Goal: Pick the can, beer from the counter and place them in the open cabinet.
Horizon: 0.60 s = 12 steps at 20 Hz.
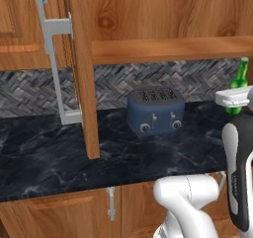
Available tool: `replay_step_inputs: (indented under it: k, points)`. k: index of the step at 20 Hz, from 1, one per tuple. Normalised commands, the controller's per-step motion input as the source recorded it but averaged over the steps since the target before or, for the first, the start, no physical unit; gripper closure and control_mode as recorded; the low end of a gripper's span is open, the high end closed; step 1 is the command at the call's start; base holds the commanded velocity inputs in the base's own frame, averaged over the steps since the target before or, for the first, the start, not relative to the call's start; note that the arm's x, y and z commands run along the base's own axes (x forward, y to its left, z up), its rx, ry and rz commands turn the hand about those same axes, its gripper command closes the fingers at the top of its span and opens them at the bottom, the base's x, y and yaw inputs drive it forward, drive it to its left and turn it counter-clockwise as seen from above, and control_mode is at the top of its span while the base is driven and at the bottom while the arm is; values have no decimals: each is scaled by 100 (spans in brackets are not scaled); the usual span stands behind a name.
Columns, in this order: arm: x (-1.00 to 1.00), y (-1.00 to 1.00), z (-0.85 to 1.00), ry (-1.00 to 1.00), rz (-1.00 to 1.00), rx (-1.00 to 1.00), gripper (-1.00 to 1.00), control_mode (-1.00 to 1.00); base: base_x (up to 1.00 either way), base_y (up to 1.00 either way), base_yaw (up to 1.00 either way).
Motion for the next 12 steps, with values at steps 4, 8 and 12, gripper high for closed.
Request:
replay_step_inputs:
  k: [4, 8, 12]
  points:
    - [0, -9, 71, 2, 0, 0, 100, -100, 0, 0, 0]
    - [0, -5, 62, 6, 0, 0, 100, -100, 0, 0, 0]
    - [2, -1, 28, 1, 0, 0, 100, -100, 0, 0, 0]
